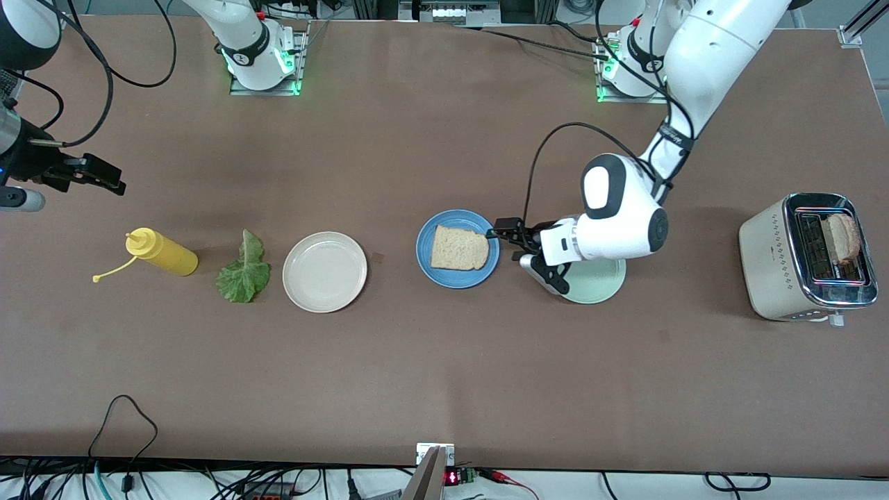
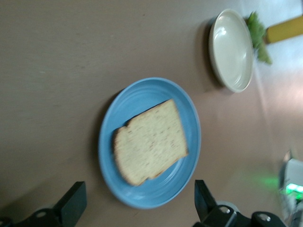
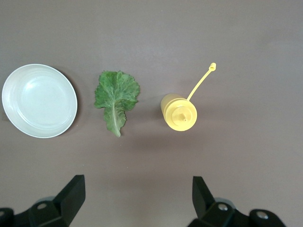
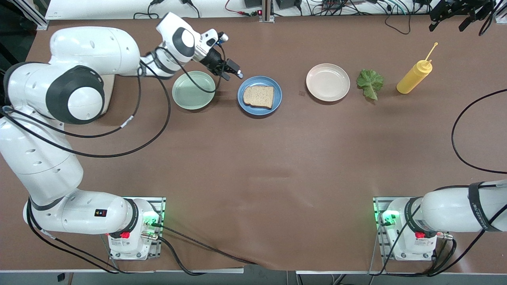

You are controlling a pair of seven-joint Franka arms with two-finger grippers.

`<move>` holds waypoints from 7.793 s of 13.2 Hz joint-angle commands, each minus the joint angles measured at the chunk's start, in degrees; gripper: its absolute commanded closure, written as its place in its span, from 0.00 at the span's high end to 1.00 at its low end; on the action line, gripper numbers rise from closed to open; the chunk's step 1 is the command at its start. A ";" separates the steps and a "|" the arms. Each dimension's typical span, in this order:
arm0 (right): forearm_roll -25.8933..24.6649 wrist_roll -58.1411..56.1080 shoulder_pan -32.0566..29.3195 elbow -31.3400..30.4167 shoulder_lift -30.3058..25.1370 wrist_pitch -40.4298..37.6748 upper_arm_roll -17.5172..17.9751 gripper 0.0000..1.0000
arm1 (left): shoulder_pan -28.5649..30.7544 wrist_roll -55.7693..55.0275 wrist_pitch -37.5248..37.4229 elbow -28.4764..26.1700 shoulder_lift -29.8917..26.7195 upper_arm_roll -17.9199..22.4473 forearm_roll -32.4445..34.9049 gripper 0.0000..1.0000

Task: Make sandwich in blue plate with both arms
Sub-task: 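Return the left gripper to the toaster while the right gripper reaches the lettuce, then grasp the green lettuce leaf with the right gripper and lift it, then carry the lettuce over the bread on the blue plate and release, then withdraw the right gripper from the blue plate toward the yellow bottle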

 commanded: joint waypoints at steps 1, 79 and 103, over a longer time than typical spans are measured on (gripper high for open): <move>2.55 -0.32 -0.09 0.41 3.15 0.76 -0.09 1.00 | 0.45 -0.43 -8.79 1.84 -4.25 4.03 10.55 1.00; 0.11 -47.00 38.76 27.04 50.90 30.47 9.76 0.23 | 2.91 -21.43 -40.56 7.13 -29.84 21.62 39.42 1.00; -0.15 -20.80 17.43 18.45 25.78 3.93 -5.19 1.00 | 2.91 -21.17 -40.56 7.22 -29.49 21.62 39.15 1.00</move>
